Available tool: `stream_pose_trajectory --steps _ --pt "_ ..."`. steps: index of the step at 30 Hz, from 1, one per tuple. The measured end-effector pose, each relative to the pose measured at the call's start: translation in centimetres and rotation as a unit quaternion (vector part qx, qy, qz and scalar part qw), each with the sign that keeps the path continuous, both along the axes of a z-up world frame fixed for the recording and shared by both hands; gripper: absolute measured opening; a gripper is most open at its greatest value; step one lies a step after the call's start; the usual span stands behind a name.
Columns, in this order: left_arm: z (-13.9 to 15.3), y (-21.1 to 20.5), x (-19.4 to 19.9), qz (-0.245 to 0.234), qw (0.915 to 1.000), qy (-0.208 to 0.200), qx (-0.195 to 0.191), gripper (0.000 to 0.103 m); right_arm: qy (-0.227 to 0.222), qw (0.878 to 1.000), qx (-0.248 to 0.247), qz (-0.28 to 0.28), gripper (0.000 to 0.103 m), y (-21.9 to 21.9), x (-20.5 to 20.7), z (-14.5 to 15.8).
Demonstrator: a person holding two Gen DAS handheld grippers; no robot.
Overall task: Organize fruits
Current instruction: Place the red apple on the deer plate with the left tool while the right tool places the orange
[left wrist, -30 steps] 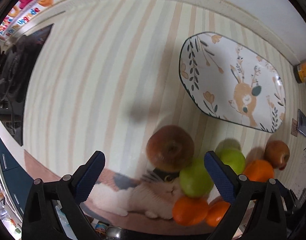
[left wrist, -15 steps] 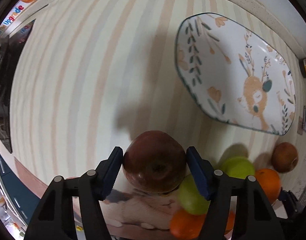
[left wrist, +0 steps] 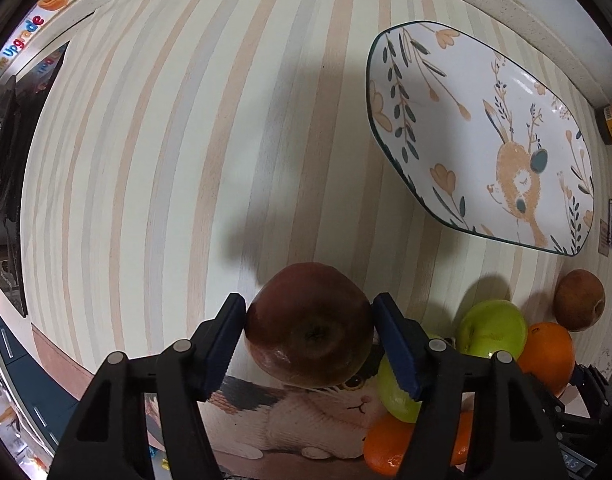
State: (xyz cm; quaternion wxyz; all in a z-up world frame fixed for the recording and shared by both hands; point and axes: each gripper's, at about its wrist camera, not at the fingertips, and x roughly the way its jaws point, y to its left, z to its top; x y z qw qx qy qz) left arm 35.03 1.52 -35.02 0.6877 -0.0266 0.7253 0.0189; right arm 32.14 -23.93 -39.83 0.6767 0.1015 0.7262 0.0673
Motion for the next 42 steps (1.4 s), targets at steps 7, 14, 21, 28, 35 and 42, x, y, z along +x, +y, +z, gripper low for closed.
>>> stream_pose_trajectory --steps 7,14,21,28,35,42 --pt "3.7 -1.8 -1.3 -0.012 0.9995 -0.027 -0.008 0.064 -0.002 0.998 0.031 -0.052 0.082 -1.4 -0.6 1.5" --pt "10.0 -4.4 0.6 -0.023 0.9957 -0.071 -0.056 0.064 -0.053 0.993 0.069 -0.082 0.082 -2.2 1.3 6.6" --pt "10.1 -7.2 7.8 -0.026 0.9935 -0.075 -0.081 0.064 -0.09 0.985 0.048 -0.14 0.082 -4.1 8.4 6.9" --pt "4.7 -9.0 13.7 -0.016 0.9955 -0.02 -0.091 0.064 -0.094 0.984 0.009 -0.151 0.082 -4.4 14.3 4.1" --pt "2.0 -10.2 15.7 -0.02 0.9953 0.014 -0.094 0.064 -0.082 0.985 0.017 -0.154 0.082 -3.8 15.6 2.1" --pt "1.7 -10.5 16.1 -0.023 0.995 0.024 -0.094 0.063 -0.067 0.987 0.046 -0.142 0.083 -4.5 15.8 1.4"
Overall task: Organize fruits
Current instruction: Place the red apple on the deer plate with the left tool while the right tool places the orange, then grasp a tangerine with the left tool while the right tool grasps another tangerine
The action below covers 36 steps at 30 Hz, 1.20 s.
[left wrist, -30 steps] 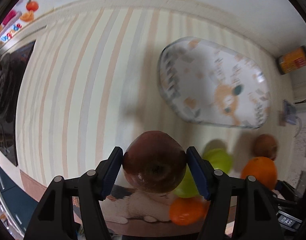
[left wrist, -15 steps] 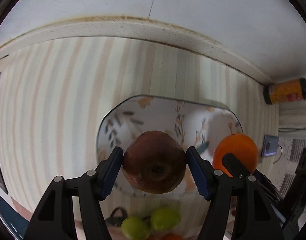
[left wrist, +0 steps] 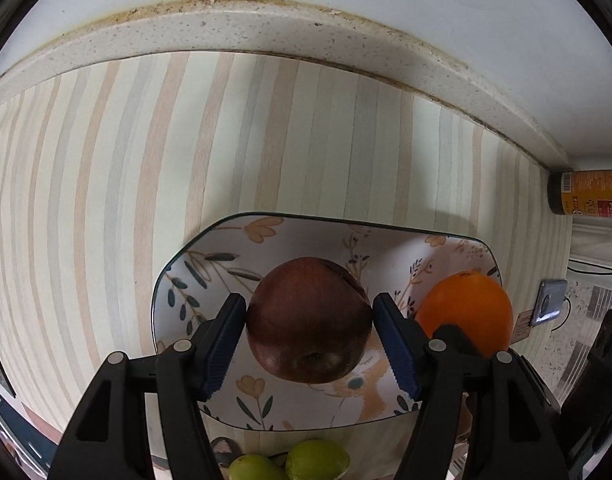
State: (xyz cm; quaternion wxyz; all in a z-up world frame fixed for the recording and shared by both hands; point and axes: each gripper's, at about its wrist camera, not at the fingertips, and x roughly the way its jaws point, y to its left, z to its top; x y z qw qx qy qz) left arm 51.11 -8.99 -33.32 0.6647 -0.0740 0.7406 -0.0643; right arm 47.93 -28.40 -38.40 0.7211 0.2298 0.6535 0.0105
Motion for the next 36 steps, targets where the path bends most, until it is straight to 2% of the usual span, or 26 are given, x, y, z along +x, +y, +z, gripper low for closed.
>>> stream_pose_trajectory --steps 2,3,5,7,8,10,14,18,27,36 --pt "1.2 -0.2 0.1 -0.007 0.9998 -0.018 0.006 0.064 -0.001 1.0 0.005 0.006 0.086 -0.1 0.0 0.4" --pt "1.8 -0.2 0.1 -0.011 0.9996 -0.026 0.009 0.064 -0.005 1.0 0.001 0.01 0.093 -0.1 -0.1 0.9" --pt "3.0 -0.4 0.2 -0.019 0.9988 -0.043 0.014 0.069 -0.01 1.0 -0.009 0.025 0.096 0.0 -0.2 2.0" --pt "4.3 -0.5 0.0 -0.03 0.9972 -0.062 0.027 0.084 -0.005 0.999 -0.033 0.042 0.096 0.3 -0.3 2.7" --pt "4.7 -0.5 -0.1 -0.034 0.9967 -0.068 0.03 0.086 -0.005 0.997 -0.048 0.054 0.096 0.5 -0.5 3.3" --pt "5.6 -0.2 -0.7 -0.038 0.9957 -0.075 0.039 0.086 0.002 0.994 -0.083 0.076 0.096 1.1 -1.0 3.9" --pt "6.9 0.7 -2.5 -0.03 0.9953 -0.083 0.042 0.086 0.006 0.989 -0.115 0.096 0.096 2.0 -2.4 5.1" --pt "8.4 2.2 -5.5 -0.014 0.9937 -0.1 0.048 0.086 0.006 0.987 -0.126 0.099 0.096 2.2 -4.2 6.2" --pt "12.4 4.1 -11.3 -0.017 0.9832 -0.162 0.083 0.086 -0.027 0.983 -0.145 0.107 0.096 3.4 -8.5 9.9" --pt "15.4 4.4 -16.6 -0.026 0.9779 -0.192 0.079 0.086 -0.065 0.982 -0.142 0.107 0.096 4.2 -13.4 15.2"
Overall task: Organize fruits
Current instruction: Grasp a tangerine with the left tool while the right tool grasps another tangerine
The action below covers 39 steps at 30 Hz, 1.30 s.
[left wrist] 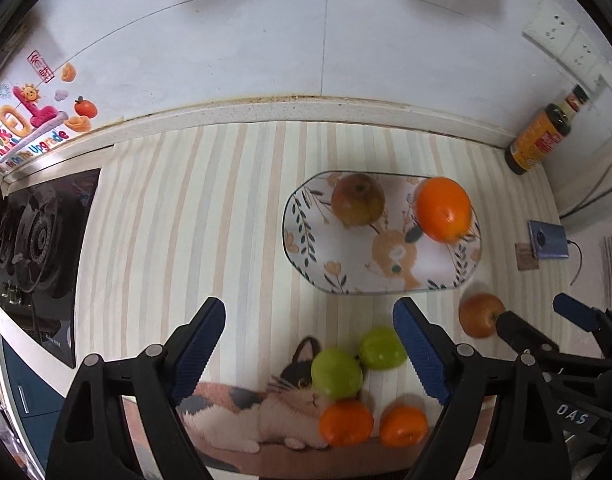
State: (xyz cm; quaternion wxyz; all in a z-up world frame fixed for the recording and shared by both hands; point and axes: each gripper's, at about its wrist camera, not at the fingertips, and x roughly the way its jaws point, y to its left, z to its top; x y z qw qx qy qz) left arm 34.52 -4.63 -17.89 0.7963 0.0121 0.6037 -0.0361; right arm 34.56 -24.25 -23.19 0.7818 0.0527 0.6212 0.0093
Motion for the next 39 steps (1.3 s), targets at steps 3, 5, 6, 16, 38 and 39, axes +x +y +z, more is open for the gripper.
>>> stream_pose_trajectory --steps 3,5,6,16,38,39 --pt "1.0 -0.1 -1.4 -0.005 1.0 -0.006 -0.004 0.086 -0.014 1.0 0.0 0.001 0.096 0.1 -1.4 1.8" --pt "1.9 -0.2 -2.3 -0.008 0.9999 -0.014 -0.005 0.086 -0.021 1.0 0.003 0.002 0.096 0.1 -2.3 2.8" --pt "2.4 -0.2 -2.7 -0.011 0.9997 -0.019 -0.005 0.086 -0.026 1.0 0.006 0.0 0.096 0.0 -2.7 3.3" --pt "5.4 0.1 -5.6 -0.015 0.9986 -0.041 -0.028 0.086 -0.05 0.998 0.033 -0.013 0.096 -0.3 -5.8 6.2" --pt "-12.6 2.0 -9.5 0.014 0.9841 0.177 -0.006 0.086 0.187 0.974 0.108 0.062 0.066 3.7 -11.3 -17.1" --pt "-12.8 1.7 -9.6 0.009 0.9833 0.182 -0.009 0.086 0.179 0.976 0.105 0.065 0.066 3.7 -11.4 -16.9"
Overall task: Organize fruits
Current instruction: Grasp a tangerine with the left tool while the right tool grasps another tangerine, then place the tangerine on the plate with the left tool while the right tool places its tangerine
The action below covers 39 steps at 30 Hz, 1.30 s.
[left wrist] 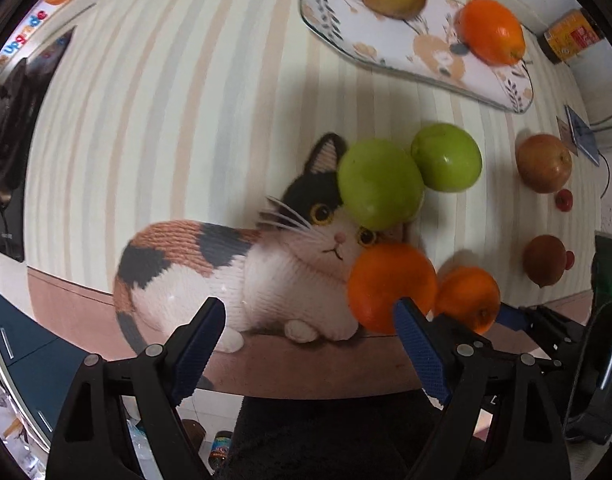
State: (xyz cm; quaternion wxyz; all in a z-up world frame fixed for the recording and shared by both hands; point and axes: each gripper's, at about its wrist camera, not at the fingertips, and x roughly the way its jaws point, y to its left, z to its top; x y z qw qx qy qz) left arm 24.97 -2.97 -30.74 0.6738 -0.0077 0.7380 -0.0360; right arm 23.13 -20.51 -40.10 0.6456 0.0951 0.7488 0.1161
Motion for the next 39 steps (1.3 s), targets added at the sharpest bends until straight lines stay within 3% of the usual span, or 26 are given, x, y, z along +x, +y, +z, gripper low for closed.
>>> stream_pose_trajectory --steps 5,11,12,13,14,22,33,39 --pt "-1.4 -2.9 -0.5 -0.034 0.999 0.018 -0.024 0.086 -0.02 0.999 -0.036 -0.002 0.065 -1.6 -0.7 0.7" --pt "-3.9 -5.9 -0.9 -0.058 0.9975 0.034 -0.024 0.086 -0.012 1.0 -0.028 -0.002 0.066 -2.8 -0.7 0.6" --pt "-4.1 -6.2 -0.9 -0.059 0.9975 0.031 -0.024 0.081 -0.011 1.0 -0.027 -0.004 0.066 -2.9 -0.8 0.6" --pt "-4.3 -6.4 -0.9 -0.06 0.9977 0.027 -0.02 0.068 -0.01 1.0 -0.025 -0.008 0.066 -3.1 -0.8 0.6" --pt "-4.4 -6.5 -1.1 -0.059 0.9974 0.027 -0.031 0.063 -0.008 1.0 -0.023 -0.009 0.066 -3.3 -0.8 0.6" --pt "-4.3 -5.0 -2.4 -0.059 0.9979 0.023 -0.014 0.063 -0.017 0.999 -0.027 -0.013 0.071 -3.9 -0.4 1.3" --pt "-4.1 -4.9 -2.0 -0.05 0.9984 0.023 -0.017 0.063 -0.009 0.999 -0.038 -0.007 0.067 -3.0 -0.1 -0.1" --pt "-1.3 -3.7 -0.9 -0.05 0.9981 0.005 -0.036 0.063 -0.031 0.999 -0.011 -0.023 0.067 -4.8 0.9 2.8"
